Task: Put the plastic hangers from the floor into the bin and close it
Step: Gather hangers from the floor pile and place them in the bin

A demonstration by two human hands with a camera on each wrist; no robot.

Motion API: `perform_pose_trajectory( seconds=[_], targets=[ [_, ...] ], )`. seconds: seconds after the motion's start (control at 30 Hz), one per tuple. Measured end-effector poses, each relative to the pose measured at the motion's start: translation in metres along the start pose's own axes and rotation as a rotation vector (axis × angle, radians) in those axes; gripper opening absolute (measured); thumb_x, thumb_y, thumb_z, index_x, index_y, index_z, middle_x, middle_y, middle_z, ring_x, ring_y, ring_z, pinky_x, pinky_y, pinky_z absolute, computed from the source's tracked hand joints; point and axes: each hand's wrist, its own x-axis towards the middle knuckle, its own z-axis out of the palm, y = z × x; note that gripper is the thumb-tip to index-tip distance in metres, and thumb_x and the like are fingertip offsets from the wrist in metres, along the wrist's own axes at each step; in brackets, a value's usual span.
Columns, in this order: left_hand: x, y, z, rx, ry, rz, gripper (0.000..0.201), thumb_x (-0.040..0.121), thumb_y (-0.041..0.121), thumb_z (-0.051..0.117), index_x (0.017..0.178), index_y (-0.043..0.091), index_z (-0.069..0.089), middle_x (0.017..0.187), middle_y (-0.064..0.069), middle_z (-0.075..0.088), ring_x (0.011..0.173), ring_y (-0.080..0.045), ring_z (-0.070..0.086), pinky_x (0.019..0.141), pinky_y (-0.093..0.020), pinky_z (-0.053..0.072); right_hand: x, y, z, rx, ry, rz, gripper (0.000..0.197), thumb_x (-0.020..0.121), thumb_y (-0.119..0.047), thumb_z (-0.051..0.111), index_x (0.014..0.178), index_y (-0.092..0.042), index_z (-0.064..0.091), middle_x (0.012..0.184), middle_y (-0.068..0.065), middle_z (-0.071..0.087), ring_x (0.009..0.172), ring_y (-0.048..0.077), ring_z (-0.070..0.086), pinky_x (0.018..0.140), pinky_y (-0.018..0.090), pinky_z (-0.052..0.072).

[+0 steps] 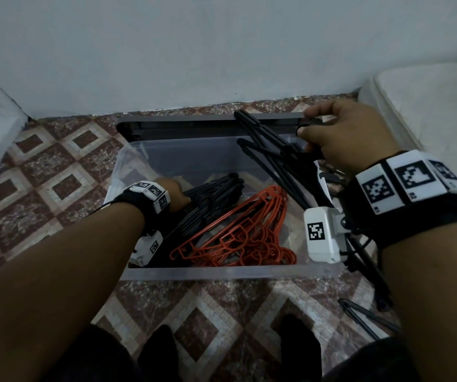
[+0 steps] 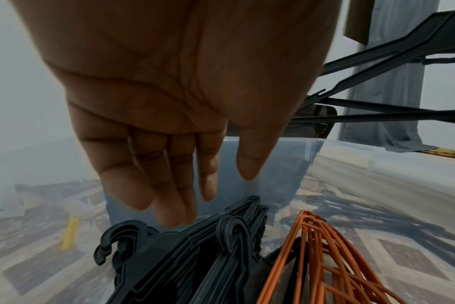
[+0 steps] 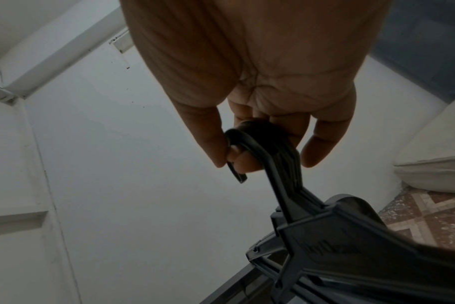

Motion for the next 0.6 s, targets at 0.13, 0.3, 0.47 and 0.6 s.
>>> perform_pose_trajectory(
  seconds=[0.13, 0.3, 0.47, 0.6],
  targets=[
    [0.004, -0.002, 0.001, -0.029, -0.004, -0.033, 0.040, 0.091, 0.045, 0.057, 0.112, 0.013, 0.067, 0.114, -0.012, 0.065, 0.104, -0.029, 0.060, 0.090, -0.032, 0.049, -0.001, 0.000, 0.000, -0.004, 0.033, -0.010, 0.015, 0.083, -0.020, 0.071, 0.090, -0.031, 0.064, 0.073, -0.002, 0.070, 0.049, 0.000, 0.063, 0.049, 0.017, 0.049],
    [0.027, 0.011, 0.004, 0.057, -0.049, -0.005, 0.044, 0.088, 0.050, 0.058, 0.111, 0.012, 0.067, 0.116, -0.012, 0.065, 0.103, -0.030, 0.061, 0.085, -0.031, 0.049, -0.003, -0.001, 0.001, -0.012, 0.053, -0.015, 0.013, 0.084, -0.024, 0.069, 0.095, -0.030, 0.065, 0.076, -0.002, 0.070, 0.051, 0.004, 0.064, 0.051, 0.020, 0.048],
    [0.059, 0.030, 0.007, 0.123, -0.033, 0.053, 0.039, 0.083, 0.049, 0.060, 0.101, 0.015, 0.067, 0.101, -0.008, 0.067, 0.086, -0.027, 0.062, 0.074, -0.029, 0.048, 0.000, 0.001, 0.004, -0.053, 0.047, -0.023, 0.015, 0.084, -0.030, 0.068, 0.098, -0.030, 0.065, 0.084, 0.002, 0.071, 0.072, 0.020, 0.068, 0.070, 0.032, 0.055],
    [0.076, 0.042, 0.027, 0.139, 0.011, 0.016, 0.031, 0.081, 0.038, 0.065, 0.103, 0.016, 0.068, 0.097, -0.006, 0.066, 0.086, -0.023, 0.064, 0.071, -0.027, 0.047, 0.004, 0.002, 0.007, -0.049, 0.051, -0.025, 0.016, 0.084, -0.030, 0.069, 0.099, -0.030, 0.065, 0.087, 0.003, 0.071, 0.072, 0.022, 0.068, 0.070, 0.034, 0.056]
  ],
)
